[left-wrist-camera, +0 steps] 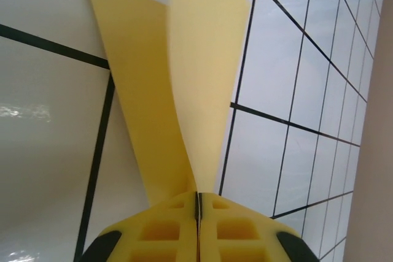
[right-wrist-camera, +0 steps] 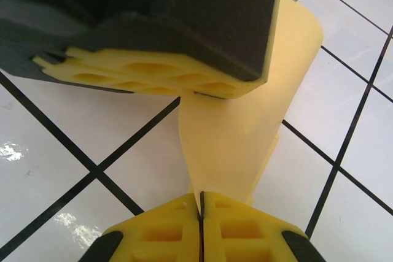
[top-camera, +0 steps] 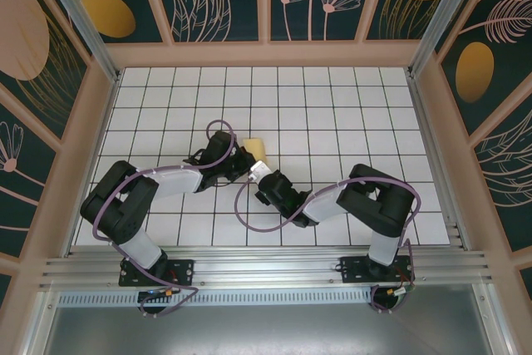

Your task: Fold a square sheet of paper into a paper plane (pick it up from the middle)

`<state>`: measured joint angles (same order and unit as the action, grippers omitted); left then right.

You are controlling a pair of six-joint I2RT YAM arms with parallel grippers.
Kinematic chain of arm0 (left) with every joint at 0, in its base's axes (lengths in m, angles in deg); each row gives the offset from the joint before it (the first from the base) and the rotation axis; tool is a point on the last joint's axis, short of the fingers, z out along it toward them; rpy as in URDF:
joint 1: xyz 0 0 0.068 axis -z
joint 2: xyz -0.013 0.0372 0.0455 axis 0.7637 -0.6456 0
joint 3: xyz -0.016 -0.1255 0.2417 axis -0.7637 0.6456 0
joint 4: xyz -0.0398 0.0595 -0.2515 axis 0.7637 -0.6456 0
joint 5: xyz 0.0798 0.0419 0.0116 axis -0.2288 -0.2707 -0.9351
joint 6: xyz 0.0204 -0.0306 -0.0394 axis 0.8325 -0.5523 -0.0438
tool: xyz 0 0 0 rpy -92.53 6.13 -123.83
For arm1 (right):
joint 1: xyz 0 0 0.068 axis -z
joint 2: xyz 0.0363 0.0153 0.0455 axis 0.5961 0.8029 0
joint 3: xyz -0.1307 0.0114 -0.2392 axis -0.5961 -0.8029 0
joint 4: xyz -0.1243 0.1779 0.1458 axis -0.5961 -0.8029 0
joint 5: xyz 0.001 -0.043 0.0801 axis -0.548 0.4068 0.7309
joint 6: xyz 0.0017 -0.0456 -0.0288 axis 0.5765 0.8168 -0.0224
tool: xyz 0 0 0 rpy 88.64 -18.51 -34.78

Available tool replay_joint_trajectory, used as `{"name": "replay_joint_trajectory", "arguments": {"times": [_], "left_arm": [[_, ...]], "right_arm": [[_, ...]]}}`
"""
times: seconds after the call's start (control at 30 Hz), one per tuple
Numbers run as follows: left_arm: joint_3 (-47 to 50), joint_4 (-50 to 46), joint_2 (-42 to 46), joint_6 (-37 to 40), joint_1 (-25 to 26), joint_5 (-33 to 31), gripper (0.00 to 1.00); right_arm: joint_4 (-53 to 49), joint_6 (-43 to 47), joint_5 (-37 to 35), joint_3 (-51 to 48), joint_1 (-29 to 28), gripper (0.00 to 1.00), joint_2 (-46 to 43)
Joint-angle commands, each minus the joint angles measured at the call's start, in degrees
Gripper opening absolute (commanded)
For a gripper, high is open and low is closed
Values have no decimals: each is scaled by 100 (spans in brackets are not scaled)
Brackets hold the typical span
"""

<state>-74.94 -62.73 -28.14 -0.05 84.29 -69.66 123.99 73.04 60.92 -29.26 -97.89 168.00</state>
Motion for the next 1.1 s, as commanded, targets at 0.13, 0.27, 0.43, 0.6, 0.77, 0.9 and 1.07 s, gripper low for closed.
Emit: {"name": "replay_joint_trajectory", "arguments": {"times": [0.13,0.27,0.43,0.6,0.77,0.9,1.07], "left_arm": [[-122,-559,344,188,41,-420,26],[-137,-980,735,345,46,-979,46],[-104,-1560,1415,512,39,-1794,59],[88,-1651,1979,570,32,-2159,64],[383,-1332,2234,612,32,-2056,64],[532,-941,2133,619,39,-1634,63],[640,-572,1891,565,30,-1202,62]], "right_arm": [[10,-110,134,38,-46,0,3],[26,-313,172,-52,-32,0,-108],[41,-792,845,-192,44,0,-333],[154,-1516,1795,-371,306,0,-589],[499,-2225,2842,-613,659,0,-717],[879,-2880,3564,-793,983,0,-605],[1268,-3466,3948,-959,1219,0,-553]]}}
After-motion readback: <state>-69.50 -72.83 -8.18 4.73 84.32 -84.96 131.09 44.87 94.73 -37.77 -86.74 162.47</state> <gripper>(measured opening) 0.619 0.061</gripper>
